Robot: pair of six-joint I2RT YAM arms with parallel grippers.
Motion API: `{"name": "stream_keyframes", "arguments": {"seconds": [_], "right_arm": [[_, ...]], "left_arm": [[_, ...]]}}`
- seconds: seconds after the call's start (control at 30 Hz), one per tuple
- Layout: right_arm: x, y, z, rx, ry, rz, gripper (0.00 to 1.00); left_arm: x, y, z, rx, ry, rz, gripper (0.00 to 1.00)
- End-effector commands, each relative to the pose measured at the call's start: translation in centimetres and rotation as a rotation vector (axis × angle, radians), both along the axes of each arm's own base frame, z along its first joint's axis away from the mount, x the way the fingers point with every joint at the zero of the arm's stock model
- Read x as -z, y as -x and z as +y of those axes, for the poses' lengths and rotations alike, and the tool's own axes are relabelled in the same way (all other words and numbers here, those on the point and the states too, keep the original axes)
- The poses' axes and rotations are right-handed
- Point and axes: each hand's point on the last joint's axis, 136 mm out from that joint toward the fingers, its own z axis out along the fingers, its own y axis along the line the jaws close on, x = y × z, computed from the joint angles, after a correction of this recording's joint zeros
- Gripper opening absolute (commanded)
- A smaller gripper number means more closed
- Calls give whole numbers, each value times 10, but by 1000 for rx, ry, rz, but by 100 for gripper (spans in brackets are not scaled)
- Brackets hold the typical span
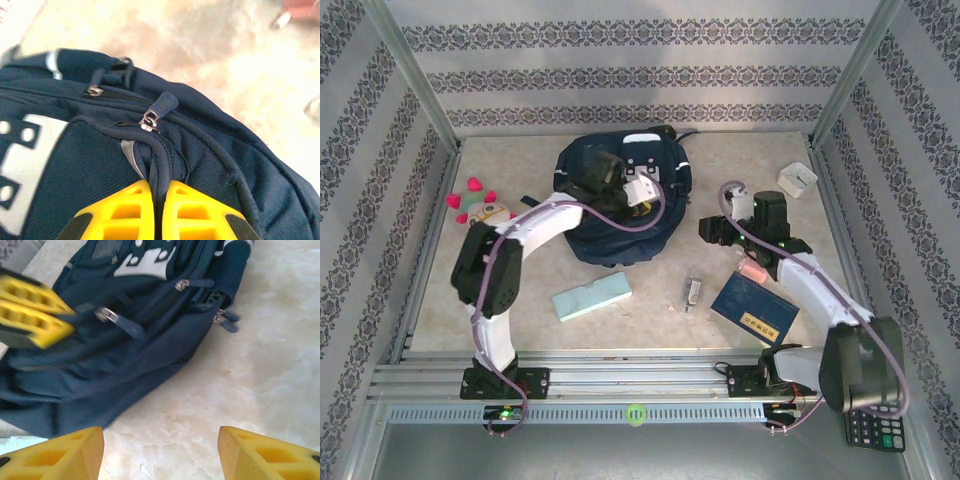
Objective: Pack the student bag
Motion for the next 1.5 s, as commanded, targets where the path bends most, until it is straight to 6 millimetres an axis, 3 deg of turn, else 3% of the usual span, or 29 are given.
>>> {"name": "stream_keyframes", "arguments": {"seconds": [0.0, 0.23, 0.33, 0.5, 0.73, 1.0, 1.17, 1.27, 1.4, 1.47], "right_arm": [[-17, -16, 12, -208, 61, -139, 61], [0, -49, 16, -465, 243, -249, 60], [4, -57, 29, -549, 215, -276, 55], [13, -64, 62, -654, 230, -303, 56], [19, -82, 81, -641, 166, -303, 54], [20, -97, 83, -622, 202, -334, 45], [12, -101, 87, -630, 181, -356, 44], [6, -102, 89, -629, 147, -364, 32], [-2, -94, 85, -625, 103, -363, 3], [-6, -87, 82, -624, 86, -362, 0]], "left_arm": [[-66, 14, 10, 73, 170, -39, 0], [-106, 16, 44, 67, 259, -81, 0], [-123, 16, 51, 56, 299, -102, 0], [-148, 11, 63, 42, 374, -133, 0], [-157, 11, 72, 46, 383, -147, 0], [-160, 15, 76, 59, 392, -150, 0], [-167, 15, 75, 60, 435, -153, 0], [-172, 12, 75, 46, 453, -164, 0], [-168, -4, 84, -49, 428, -182, 0], [-162, -14, 91, -125, 393, -191, 0]]}}
